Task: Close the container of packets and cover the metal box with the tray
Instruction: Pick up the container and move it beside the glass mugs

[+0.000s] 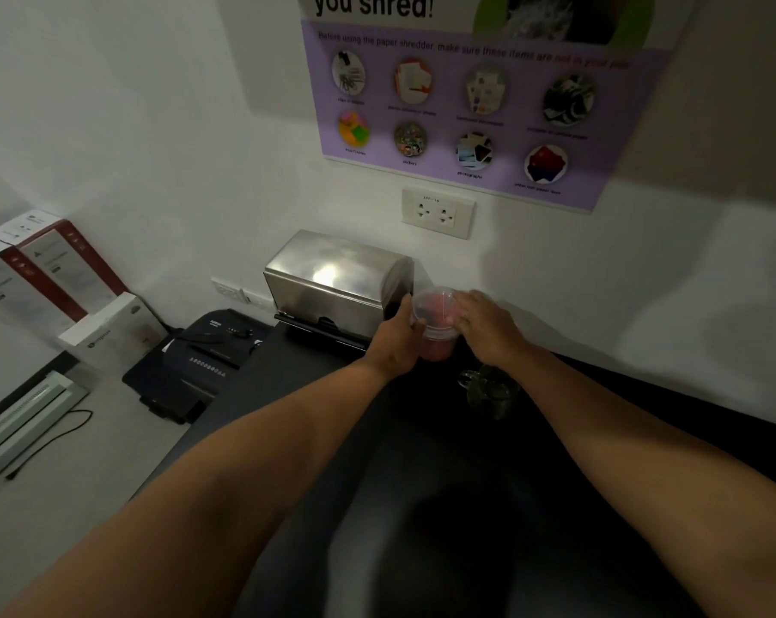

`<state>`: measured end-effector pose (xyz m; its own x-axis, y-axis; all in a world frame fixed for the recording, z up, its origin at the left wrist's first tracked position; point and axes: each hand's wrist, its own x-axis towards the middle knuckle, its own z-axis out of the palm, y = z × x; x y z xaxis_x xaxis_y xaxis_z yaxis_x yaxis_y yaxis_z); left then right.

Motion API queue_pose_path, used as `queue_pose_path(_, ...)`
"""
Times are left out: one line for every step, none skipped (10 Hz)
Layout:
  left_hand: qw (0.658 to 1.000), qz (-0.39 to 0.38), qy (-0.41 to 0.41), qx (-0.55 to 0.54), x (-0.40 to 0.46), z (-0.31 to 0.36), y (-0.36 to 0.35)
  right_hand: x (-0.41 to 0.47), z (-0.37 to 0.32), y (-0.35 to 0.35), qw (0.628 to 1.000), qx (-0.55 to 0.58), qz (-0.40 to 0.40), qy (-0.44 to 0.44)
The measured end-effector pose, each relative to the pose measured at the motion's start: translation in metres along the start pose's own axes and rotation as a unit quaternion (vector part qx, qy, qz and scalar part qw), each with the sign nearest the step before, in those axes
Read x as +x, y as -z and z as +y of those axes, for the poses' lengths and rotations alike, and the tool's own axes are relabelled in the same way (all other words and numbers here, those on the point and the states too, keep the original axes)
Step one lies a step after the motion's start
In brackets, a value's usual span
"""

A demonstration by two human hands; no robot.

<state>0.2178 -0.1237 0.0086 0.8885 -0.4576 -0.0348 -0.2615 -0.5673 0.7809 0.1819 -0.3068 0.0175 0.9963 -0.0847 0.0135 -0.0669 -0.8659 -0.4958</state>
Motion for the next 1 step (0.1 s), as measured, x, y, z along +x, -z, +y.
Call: queue_pose_path(1.0,0.0,0.013,0.015,-0.0084,0.005,0.0096,-0.0039,-0.0153,0.0128,0.999,0.021,0.019,0.025)
